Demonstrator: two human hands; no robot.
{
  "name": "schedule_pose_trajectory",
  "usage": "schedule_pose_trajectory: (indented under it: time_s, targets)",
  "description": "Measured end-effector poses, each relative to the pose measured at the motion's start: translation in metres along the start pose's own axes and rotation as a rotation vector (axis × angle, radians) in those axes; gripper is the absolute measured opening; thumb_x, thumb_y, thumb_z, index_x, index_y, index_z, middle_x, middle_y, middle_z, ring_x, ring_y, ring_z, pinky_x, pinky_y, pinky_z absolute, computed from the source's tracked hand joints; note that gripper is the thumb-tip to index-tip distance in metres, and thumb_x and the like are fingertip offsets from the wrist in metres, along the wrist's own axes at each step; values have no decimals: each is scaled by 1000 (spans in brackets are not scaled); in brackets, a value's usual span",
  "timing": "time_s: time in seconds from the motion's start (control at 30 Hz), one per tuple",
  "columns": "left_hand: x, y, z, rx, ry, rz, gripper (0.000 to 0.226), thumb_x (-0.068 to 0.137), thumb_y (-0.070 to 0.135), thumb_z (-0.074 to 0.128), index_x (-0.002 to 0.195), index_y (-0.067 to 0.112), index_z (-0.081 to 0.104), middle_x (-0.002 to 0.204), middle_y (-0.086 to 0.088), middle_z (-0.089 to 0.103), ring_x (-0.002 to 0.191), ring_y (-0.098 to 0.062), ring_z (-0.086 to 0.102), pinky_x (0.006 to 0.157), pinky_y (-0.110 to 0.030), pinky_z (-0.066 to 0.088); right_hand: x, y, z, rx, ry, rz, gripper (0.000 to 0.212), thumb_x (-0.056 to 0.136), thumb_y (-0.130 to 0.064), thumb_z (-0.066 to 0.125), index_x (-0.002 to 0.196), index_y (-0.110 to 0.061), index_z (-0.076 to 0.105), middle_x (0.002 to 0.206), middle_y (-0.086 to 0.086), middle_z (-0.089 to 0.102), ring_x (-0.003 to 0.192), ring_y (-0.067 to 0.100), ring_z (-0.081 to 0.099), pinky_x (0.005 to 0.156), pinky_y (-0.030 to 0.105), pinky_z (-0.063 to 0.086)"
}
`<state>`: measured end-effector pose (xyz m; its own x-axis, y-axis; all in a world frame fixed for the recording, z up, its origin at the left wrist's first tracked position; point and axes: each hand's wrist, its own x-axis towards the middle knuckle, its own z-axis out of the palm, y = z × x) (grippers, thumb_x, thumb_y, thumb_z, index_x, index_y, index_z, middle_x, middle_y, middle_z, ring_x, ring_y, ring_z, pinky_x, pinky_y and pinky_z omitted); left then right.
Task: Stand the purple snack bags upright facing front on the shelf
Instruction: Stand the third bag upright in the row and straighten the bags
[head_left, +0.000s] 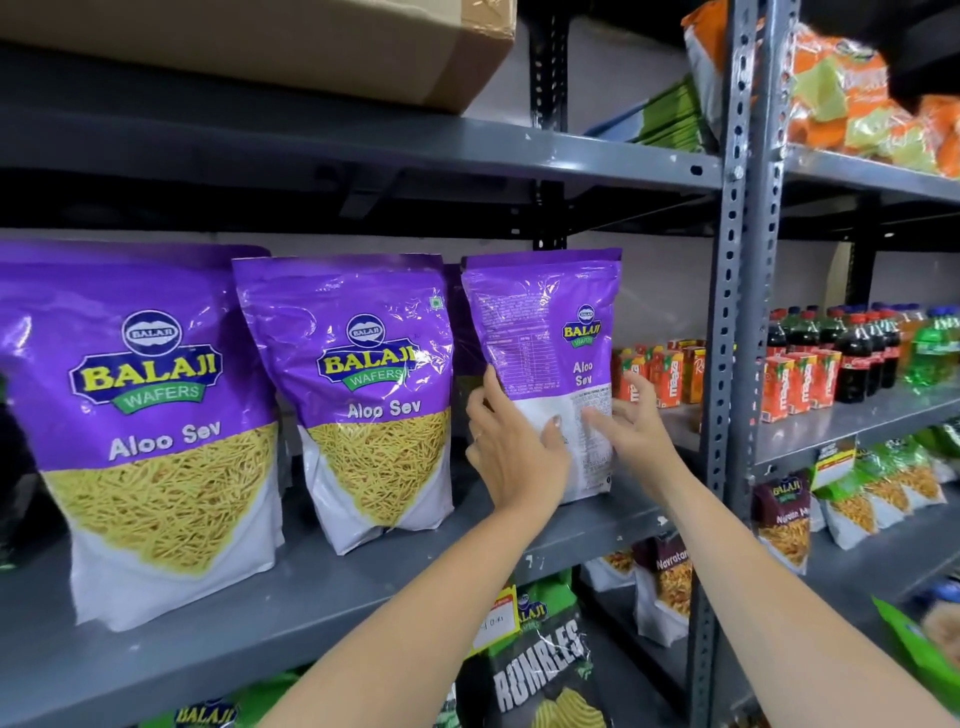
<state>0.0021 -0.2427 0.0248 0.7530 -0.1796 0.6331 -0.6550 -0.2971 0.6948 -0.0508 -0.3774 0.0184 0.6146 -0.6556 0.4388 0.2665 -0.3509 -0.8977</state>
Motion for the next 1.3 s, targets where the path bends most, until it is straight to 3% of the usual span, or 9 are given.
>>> schedule_pose_trajectory:
  time_s: [0.1,0.3,0.63,0.77,0.87,0.97,1.07,1.2,1.3]
  targets:
    - [-11,6,1,12,21,42,83,78,30,66,146,22,19,149,-5,23,131,-28,33,102,-45,35,8,-7,-3,169,37,101,71,88,-63,42,147,-26,25,145,10,47,134,27,45,113,50,32]
    - [-30,28,3,-329,-234,-100,58,79,14,60,132,24,39,135,0,26,128,-21,33,106,-38,38,31,-2,-12,264,-38,352,106,73,-87,14,144,-14,39,145,14,49,132,33,48,114,51,31]
    - [-27,25,9,-375,-314,-236,60,78,17,59,134,24,37,142,3,23,131,-21,30,105,-41,40,29,4,-23,81,-44,335,38,96,-34,47,121,-10,61,118,12,70,111,30,65,95,42,51]
    - [-21,21,13,-425,-273,-255,74,70,45,69,135,27,37,139,6,38,130,-19,41,103,-45,44,26,2,-26,-29,-104,317,27,90,-15,60,117,-13,64,109,8,73,96,23,70,83,36,56]
    - [-15,17,11,-510,-311,-291,107,49,71,71,139,31,31,138,12,46,129,-15,47,106,-44,43,26,5,-28,-87,-179,337,41,87,-21,65,127,-17,58,121,9,68,110,25,64,93,41,51]
    - [-6,10,8,-499,-367,-293,113,41,73,73,134,29,30,129,10,53,118,-16,55,104,-42,45,23,3,-26,-111,-262,327,65,83,-25,69,141,-23,40,136,7,57,122,25,55,97,43,46]
    - [15,-6,7,-507,-384,-307,88,53,57,82,121,21,39,123,-2,58,109,-21,61,97,-43,50,21,-3,-19,-110,-347,261,87,77,-23,76,147,-30,25,138,0,54,123,17,52,103,43,38]
    - [34,-26,4,-689,-533,-305,51,77,30,78,119,17,51,116,-7,69,96,-17,68,82,-27,57,19,-9,-11,-21,-350,145,100,66,-14,83,145,-31,24,126,4,60,111,13,61,84,26,50]
    - [37,-33,9,-801,-415,-330,37,80,18,75,113,16,58,114,-11,70,99,-24,69,84,-31,58,22,-5,-5,16,-320,118,121,49,-25,93,147,-32,22,127,10,62,113,22,64,94,39,52]
